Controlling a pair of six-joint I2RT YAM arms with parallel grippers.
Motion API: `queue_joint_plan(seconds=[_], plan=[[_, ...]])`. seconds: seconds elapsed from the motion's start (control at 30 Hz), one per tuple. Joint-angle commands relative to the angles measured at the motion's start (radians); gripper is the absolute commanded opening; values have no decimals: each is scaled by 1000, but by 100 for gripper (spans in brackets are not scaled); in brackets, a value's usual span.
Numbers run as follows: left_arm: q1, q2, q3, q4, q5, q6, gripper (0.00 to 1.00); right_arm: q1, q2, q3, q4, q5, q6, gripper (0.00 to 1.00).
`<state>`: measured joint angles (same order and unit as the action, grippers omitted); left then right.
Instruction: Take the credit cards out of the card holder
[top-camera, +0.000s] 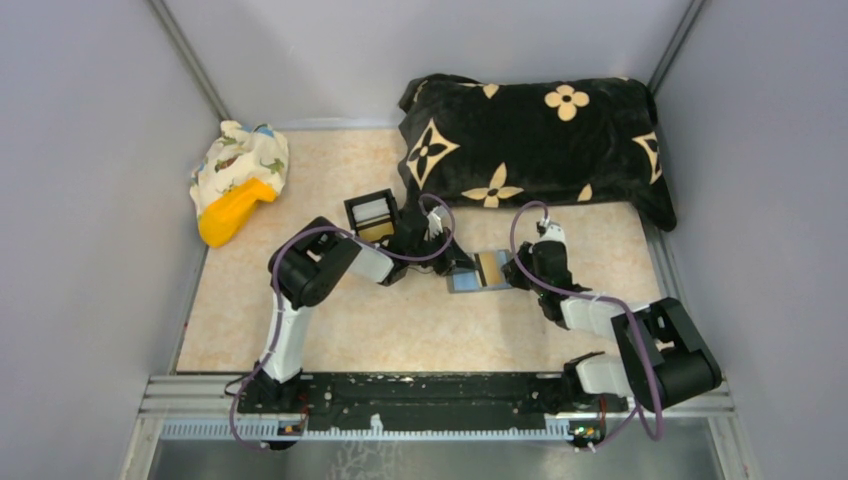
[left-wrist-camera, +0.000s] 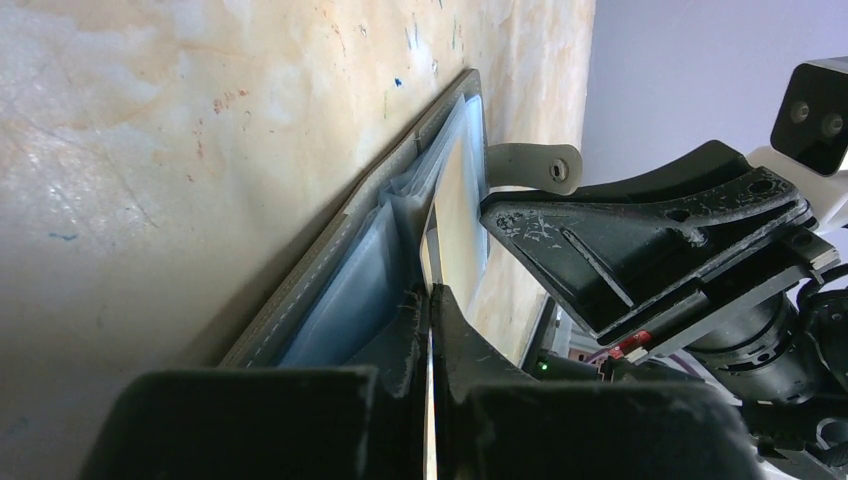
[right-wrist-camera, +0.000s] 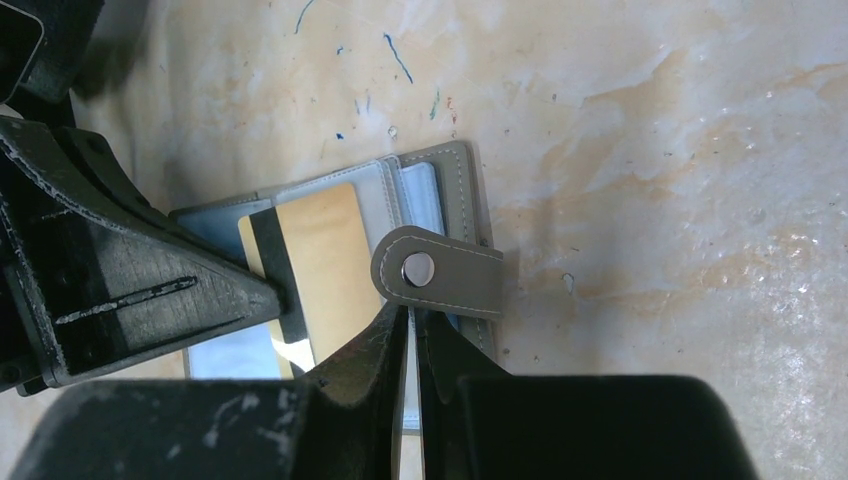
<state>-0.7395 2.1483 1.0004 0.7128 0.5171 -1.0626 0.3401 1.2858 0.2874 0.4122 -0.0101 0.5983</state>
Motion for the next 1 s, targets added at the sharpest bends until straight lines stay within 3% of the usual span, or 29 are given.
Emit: queue_joint_plan(seconds=[0.0, 0.27, 0.97], plan=[[-2, -14, -17, -12, -8, 24, 0, 16, 34, -25, -45, -22, 6, 8], [14, -162, -36, -185, -90, 177, 0, 13, 59, -9, -47, -18, 11, 8], [54, -381, -75, -382, -181, 375, 0, 13, 78, 1, -33, -15, 11, 8]])
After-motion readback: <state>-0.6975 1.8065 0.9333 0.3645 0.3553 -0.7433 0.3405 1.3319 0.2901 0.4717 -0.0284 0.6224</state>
